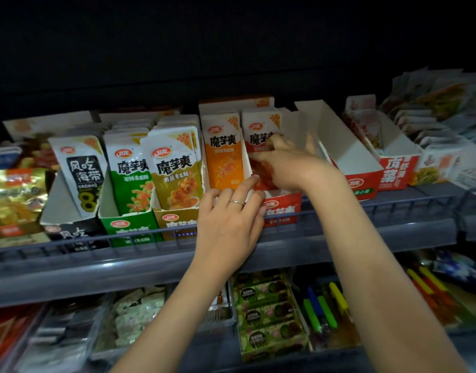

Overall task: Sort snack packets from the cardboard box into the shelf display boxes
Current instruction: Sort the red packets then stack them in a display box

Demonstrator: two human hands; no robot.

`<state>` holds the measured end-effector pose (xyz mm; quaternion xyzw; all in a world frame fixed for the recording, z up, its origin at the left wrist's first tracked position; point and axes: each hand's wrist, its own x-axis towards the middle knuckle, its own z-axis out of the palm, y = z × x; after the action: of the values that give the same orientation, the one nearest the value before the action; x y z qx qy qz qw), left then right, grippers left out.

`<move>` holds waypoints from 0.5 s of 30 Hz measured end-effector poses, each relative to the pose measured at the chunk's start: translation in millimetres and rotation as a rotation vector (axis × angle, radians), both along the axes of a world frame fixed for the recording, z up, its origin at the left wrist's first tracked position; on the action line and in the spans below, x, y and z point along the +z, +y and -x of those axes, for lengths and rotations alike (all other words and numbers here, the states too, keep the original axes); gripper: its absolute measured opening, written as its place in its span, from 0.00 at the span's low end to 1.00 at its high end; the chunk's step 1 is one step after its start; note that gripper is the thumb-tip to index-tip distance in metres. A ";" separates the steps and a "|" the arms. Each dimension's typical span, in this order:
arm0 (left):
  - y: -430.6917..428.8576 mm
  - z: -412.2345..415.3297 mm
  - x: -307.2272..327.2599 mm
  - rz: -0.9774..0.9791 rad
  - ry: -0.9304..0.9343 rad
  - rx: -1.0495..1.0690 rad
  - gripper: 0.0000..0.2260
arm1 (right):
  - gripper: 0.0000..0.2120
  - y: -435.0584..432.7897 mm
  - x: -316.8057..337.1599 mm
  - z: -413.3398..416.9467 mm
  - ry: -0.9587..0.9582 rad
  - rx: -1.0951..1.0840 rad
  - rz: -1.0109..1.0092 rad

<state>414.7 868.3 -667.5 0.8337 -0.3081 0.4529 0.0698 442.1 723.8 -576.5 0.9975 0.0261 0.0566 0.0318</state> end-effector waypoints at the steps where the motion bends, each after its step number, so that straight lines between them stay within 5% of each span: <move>1: 0.9 0.7 0.7 -0.002 0.007 -0.009 0.12 | 0.34 -3.9 3.2 3.4 -0.008 0.027 -0.062; 5: 7.7 7.4 2.4 0.063 0.043 -0.098 0.15 | 0.29 -10.1 18.8 29.4 -0.065 0.110 -0.287; 11: 33.0 46.5 2.0 0.021 0.018 -0.224 0.09 | 0.18 9.6 24.3 80.0 -0.260 0.299 -0.326; 15: 68.8 81.9 -18.1 -0.129 0.309 -0.257 0.09 | 0.14 40.2 -5.2 112.9 -0.305 0.421 -0.389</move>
<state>332.8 937.1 -685.6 0.8497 -0.4259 0.2865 0.1201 329.2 764.0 -581.7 0.9376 0.2154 0.2149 -0.1682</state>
